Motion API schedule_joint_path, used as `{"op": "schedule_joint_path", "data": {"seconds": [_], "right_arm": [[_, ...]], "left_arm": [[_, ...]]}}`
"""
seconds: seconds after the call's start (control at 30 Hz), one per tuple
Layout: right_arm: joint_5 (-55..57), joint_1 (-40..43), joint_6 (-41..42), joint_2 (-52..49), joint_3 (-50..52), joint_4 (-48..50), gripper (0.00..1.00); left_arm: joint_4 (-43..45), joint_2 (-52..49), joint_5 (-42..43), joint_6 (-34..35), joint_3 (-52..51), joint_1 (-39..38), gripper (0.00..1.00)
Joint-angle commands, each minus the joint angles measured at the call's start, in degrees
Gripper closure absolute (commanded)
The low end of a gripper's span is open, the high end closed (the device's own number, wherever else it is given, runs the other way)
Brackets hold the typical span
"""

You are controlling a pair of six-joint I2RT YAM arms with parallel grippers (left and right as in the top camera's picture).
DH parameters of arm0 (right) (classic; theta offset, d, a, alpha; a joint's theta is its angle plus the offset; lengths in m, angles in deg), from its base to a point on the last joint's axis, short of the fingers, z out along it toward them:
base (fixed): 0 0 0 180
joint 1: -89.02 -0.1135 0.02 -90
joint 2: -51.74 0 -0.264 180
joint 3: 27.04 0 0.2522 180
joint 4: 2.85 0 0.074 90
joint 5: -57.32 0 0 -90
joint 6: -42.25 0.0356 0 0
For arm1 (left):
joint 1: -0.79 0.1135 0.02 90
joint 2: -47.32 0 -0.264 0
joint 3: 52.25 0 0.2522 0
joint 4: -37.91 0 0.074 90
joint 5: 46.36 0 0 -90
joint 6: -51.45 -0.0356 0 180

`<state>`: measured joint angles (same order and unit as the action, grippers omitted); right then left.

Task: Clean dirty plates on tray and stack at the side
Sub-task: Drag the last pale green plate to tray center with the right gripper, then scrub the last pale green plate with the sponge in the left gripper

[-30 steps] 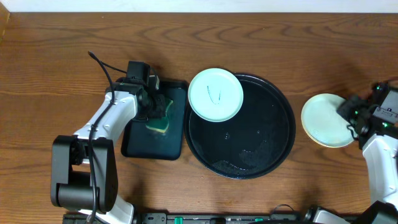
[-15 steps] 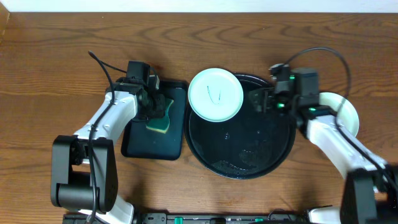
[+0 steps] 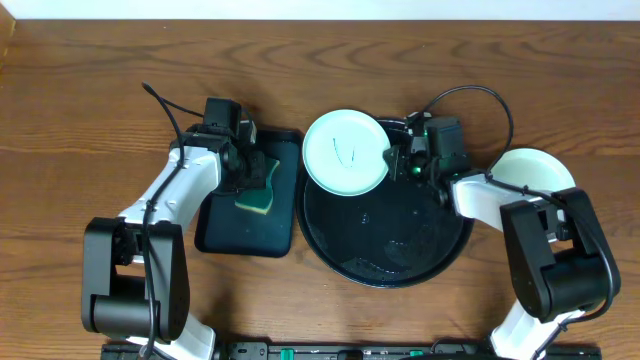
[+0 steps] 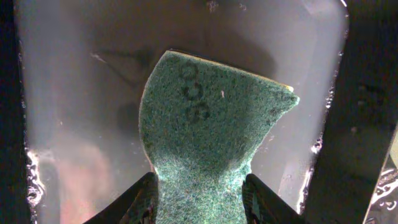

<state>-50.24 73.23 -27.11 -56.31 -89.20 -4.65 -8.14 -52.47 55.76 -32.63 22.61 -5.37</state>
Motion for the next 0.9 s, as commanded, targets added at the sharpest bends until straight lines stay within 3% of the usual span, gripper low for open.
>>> {"op": "schedule_joint_path", "data": {"seconds": [0.0,0.23,0.37,0.53,0.87], "right_arm": [[-1.4,-0.9,2.5,-1.1,-0.2,-0.1,0.88],[-1.2,1.0,-0.2,6.9,-0.2,-9.2,0.97],[5.5,1.3,-3.0,15.2,-0.2,-23.4,0.99],[10.3,0.9,-3.1,17.7,-0.2,-36.9,0.99],[10.0,-0.2,-3.1,14.5,0.2,-40.1,0.99]], "left_arm": [[0.0,-0.2,0.3,-0.3,-1.2,-0.1,0.55],[-0.2,-0.2,0.3,-0.3,-1.2,-0.1,0.54],[-0.2,-0.2,0.3,-0.3,-1.3,-0.2,0.55],[0.3,-0.2,0.3,-0.3,-1.9,-0.2,0.55],[6.1,-0.2,0.3,-0.3,-8.6,-1.2,0.54]]}}
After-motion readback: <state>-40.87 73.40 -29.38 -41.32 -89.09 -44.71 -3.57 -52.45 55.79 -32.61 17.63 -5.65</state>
